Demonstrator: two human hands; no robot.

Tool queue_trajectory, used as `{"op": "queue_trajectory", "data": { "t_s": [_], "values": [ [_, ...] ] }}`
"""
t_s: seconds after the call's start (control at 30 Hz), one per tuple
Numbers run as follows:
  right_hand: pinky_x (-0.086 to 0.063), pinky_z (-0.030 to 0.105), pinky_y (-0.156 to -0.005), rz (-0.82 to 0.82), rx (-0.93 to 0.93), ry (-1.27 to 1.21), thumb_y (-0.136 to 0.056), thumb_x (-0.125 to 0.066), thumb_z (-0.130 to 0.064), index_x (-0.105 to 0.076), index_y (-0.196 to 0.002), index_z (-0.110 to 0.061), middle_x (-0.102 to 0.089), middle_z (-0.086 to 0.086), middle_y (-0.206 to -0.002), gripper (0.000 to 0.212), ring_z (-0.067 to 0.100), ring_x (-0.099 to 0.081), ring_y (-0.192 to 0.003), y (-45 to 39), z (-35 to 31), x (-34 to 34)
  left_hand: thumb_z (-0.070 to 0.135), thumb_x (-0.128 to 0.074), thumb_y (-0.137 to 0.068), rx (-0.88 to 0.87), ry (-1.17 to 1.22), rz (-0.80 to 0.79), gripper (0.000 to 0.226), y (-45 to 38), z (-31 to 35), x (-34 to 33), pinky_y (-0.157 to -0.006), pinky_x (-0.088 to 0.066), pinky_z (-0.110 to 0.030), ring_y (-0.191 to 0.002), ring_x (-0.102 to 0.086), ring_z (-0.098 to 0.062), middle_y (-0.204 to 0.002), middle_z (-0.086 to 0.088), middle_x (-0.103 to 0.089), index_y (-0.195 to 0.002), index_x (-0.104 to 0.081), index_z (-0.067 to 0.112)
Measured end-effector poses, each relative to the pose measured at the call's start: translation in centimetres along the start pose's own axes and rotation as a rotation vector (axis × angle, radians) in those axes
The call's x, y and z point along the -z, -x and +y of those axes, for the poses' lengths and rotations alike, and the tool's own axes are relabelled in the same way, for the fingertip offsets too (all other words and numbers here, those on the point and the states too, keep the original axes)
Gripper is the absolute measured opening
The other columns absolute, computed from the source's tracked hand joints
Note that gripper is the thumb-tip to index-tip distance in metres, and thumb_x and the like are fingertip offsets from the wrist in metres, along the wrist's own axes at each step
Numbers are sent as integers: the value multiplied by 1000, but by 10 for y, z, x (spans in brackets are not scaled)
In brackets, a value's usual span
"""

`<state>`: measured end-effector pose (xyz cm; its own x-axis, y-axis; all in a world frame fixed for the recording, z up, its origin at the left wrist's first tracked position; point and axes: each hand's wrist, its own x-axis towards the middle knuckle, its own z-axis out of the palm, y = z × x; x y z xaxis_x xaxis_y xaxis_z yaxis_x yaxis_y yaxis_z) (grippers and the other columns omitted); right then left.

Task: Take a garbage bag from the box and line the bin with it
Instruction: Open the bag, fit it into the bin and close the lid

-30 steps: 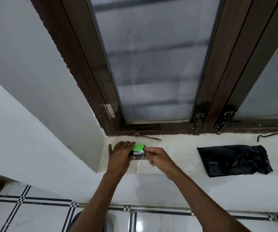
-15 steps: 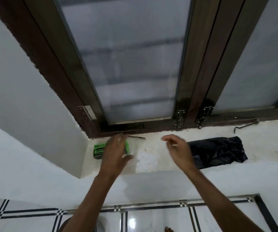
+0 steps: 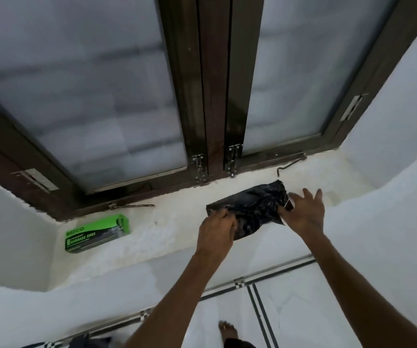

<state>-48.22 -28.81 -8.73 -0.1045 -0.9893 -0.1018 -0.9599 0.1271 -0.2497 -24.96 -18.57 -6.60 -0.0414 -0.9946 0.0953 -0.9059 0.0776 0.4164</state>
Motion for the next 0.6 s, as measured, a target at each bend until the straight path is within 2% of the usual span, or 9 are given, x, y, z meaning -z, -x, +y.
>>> {"op": "queue_trajectory", "data": {
  "t_s": [0.07,0.17,0.23,0.27,0.37,0.43,0.5,0.6],
  "values": [
    [-34,50,-112,62,21,-54,-82,-69,-43,-68,-116,-19,-56,13,-138,42,40,-28,-142,5,-4,-2,18,-59,-90,32,1,-4,12,11,-6,2,-77,-52,-34,-98,-60,-20,-108,3,-64,-101,-62,23],
    [-49,43,-89,158,91,-178,-81,-73,-23,-72,-93,-13,-69,12,-110,16,38,-55,-114,18,-12,-1,35,-60,-91,82,27,-89,39,27,-13,9,-84,-52,-36,-107,-59,-20,-120,4,-63,-128,-50,25],
    [-47,32,-73,139,146,-425,-83,-71,-15,-70,-89,-10,-71,10,-92,7,32,-64,-87,34,-21,7,46,-55,-92,97,49,-97,49,38,-14,15,-85,-52,-36,-110,-58,-20,-123,3,-62,-136,-44,25],
    [-44,29,-67,96,177,-540,-85,-69,-12,-67,-87,-10,-69,7,-85,4,27,-63,-77,47,-28,13,50,-53,-92,115,96,-65,51,46,-13,20,-85,-52,-35,-110,-58,-18,-122,4,-61,-136,-45,26],
    [-42,21,-58,-30,272,-781,-83,-67,-2,-61,-80,-13,-62,1,-70,13,14,-52,-63,98,-49,29,55,-53,-91,181,381,66,51,75,-10,35,-87,-50,-27,-107,-57,-8,-119,10,-60,-135,-48,30],
    [-47,22,-63,-141,344,-909,-78,-69,5,-62,-77,-12,-64,5,-70,19,13,-57,-64,140,-65,32,53,-53,-92,199,662,87,48,101,-11,47,-88,-51,-23,-107,-60,-5,-120,12,-61,-135,-50,32],
    [-48,28,-65,-224,426,-926,-76,-74,6,-61,-76,-9,-64,8,-71,20,14,-58,-67,180,-79,27,53,-55,-91,211,831,85,45,129,-14,61,-89,-52,-23,-105,-63,-4,-119,11,-63,-131,-54,33],
    [-39,17,-58,-263,538,-834,-74,-80,0,-55,-75,-9,-58,-2,-68,27,4,-45,-61,237,-100,12,39,-64,-90,245,885,58,28,177,-24,78,-80,-53,-19,-97,-66,-4,-109,6,-69,-113,-68,25]
  ]
}}
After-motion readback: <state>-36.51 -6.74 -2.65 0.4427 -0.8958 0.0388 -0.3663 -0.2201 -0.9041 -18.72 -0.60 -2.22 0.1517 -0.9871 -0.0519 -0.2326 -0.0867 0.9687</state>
